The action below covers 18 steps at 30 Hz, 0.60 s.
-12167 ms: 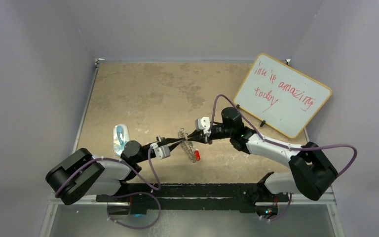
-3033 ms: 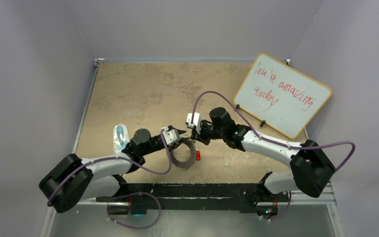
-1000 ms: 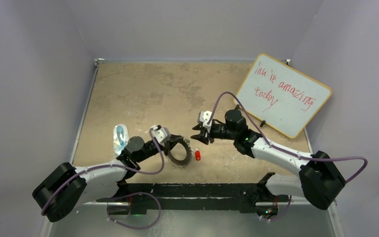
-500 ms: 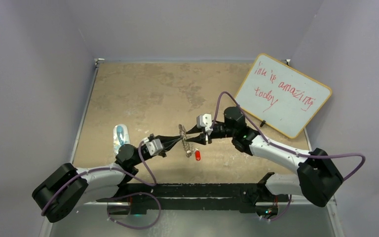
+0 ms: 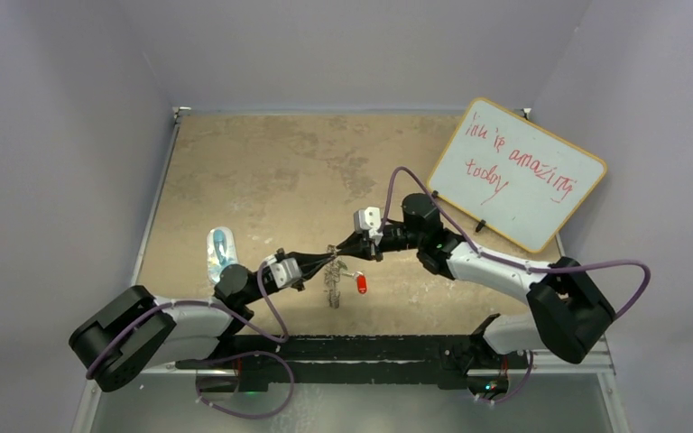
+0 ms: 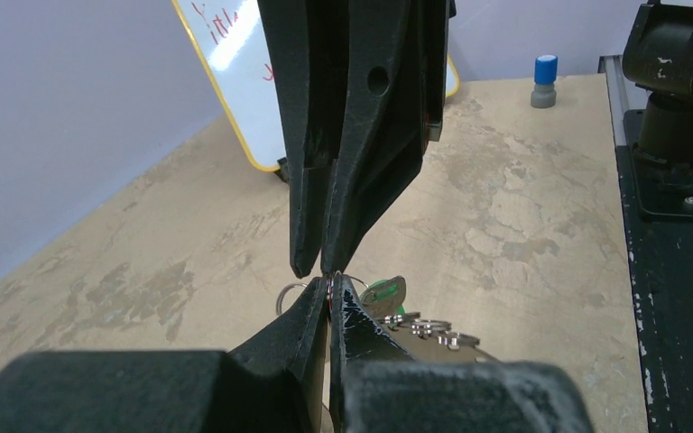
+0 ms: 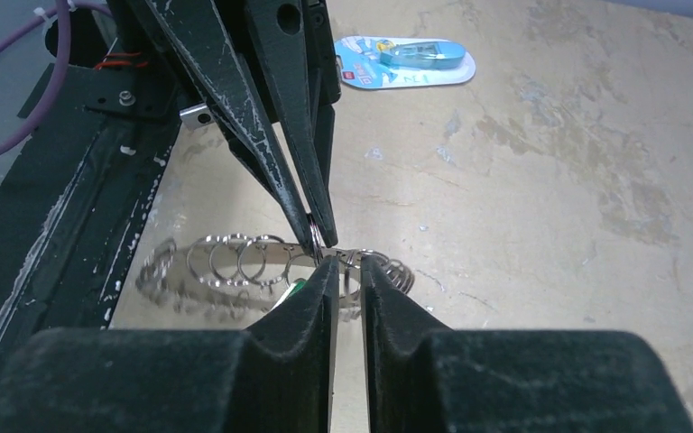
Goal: Put the keys on the keyring
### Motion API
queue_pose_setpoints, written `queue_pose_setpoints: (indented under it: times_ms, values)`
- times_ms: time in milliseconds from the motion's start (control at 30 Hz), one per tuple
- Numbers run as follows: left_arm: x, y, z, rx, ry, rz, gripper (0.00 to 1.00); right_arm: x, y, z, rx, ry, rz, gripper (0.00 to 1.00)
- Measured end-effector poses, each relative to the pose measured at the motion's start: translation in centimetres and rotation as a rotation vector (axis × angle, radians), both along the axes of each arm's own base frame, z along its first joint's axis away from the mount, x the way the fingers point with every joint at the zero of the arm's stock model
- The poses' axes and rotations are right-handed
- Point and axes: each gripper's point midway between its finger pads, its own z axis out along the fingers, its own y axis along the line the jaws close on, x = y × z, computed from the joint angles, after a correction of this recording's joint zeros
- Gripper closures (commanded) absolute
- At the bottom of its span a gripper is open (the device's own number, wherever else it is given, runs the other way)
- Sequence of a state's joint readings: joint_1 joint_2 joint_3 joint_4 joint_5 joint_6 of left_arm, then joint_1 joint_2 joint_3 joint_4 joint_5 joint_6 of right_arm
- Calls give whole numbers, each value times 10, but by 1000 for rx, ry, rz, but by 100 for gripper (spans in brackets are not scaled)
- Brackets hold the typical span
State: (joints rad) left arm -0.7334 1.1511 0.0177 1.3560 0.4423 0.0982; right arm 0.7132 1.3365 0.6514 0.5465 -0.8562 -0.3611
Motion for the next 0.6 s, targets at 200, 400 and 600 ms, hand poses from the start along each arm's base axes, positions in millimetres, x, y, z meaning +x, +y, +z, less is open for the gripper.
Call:
queue_pose_setpoints:
  times_ms: [200,400,600]
  values:
    - [0,0,2,-8,-10,0,100,-1,1,-2,3,1,14,80]
    - [0,-2,-3,3,0,-7,100,-1,2,-4,3,-10,29,75]
    - [0,-2,-4,7,4,-8,100,1,0,-5,-7,-24,14,73]
